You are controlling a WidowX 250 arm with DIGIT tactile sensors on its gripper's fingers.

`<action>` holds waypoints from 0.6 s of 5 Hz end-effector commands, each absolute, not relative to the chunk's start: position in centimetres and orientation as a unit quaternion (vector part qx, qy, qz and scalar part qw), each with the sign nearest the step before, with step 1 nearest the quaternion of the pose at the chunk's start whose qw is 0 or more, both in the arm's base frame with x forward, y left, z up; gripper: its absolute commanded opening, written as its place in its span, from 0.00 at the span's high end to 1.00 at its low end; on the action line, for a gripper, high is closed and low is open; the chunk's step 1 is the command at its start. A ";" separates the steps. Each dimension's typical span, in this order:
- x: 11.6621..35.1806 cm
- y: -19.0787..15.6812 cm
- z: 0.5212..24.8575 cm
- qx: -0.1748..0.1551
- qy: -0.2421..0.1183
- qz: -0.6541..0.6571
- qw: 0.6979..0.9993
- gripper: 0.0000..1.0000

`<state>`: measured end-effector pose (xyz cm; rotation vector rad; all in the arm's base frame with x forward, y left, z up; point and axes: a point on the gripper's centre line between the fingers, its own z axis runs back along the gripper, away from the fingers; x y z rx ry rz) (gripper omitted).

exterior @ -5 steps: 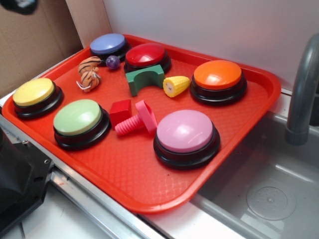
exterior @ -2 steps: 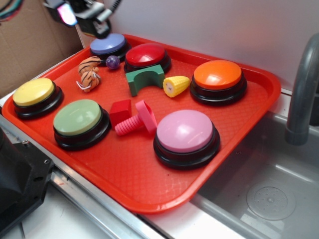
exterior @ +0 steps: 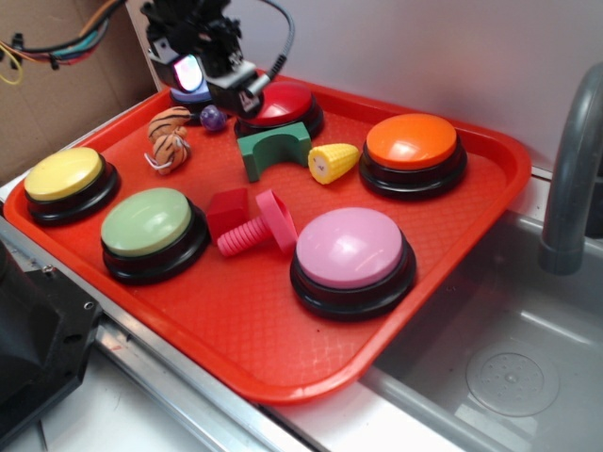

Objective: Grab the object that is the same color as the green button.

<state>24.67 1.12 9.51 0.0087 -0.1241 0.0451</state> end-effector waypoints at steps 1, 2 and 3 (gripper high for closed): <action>27.3 1.7 6.4 0.017 -0.075 0.036 0.996 0.00; 27.9 1.7 4.6 0.011 -0.071 0.035 0.997 0.00; 27.9 1.7 3.9 0.009 -0.064 0.041 0.997 0.00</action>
